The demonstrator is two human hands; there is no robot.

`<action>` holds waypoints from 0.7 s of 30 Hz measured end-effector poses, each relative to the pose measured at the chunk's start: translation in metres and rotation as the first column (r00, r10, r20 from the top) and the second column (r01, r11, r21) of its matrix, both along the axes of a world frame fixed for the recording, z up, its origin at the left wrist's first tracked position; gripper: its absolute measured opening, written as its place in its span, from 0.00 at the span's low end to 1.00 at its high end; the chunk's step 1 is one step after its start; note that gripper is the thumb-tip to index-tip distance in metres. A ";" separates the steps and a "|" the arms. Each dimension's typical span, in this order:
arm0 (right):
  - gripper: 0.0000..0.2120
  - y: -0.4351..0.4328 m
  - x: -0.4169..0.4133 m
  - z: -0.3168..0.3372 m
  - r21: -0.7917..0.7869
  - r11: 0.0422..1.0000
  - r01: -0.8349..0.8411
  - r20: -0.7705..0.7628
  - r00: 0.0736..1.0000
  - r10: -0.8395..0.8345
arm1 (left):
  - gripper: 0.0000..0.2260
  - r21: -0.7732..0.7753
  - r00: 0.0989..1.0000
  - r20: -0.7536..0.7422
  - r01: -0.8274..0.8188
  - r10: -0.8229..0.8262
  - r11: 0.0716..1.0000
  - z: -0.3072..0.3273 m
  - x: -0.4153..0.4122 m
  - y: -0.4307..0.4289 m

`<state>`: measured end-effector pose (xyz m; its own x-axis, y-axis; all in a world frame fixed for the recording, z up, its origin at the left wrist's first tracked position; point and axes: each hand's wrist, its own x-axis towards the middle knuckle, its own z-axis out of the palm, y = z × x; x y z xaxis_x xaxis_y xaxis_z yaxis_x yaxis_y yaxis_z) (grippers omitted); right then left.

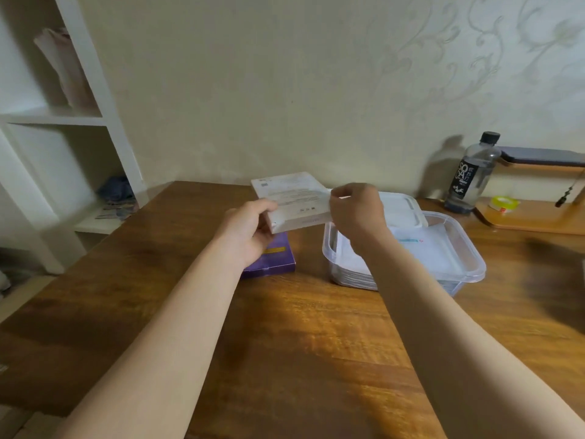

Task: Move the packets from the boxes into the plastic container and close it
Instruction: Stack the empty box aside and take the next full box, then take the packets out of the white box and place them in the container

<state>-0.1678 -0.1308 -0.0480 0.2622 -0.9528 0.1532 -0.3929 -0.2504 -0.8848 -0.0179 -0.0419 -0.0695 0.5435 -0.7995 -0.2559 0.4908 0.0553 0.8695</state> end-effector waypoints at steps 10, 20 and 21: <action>0.09 -0.060 -0.092 -0.007 0.062 0.997 0.034 0.337 0.940 -0.053 | 0.17 -0.217 0.912 -0.073 0.381 -0.404 0.899 0.000 -0.093 -0.055; 0.20 -0.086 -0.120 -0.019 0.205 0.960 -0.188 0.325 0.939 0.115 | 0.25 -0.178 0.917 0.202 0.381 -0.345 0.907 -0.006 -0.124 -0.099; 0.18 -0.088 -0.120 -0.020 0.202 0.958 -0.203 0.310 0.941 0.134 | 0.26 -0.184 0.912 0.213 0.391 -0.352 0.902 -0.006 -0.124 -0.101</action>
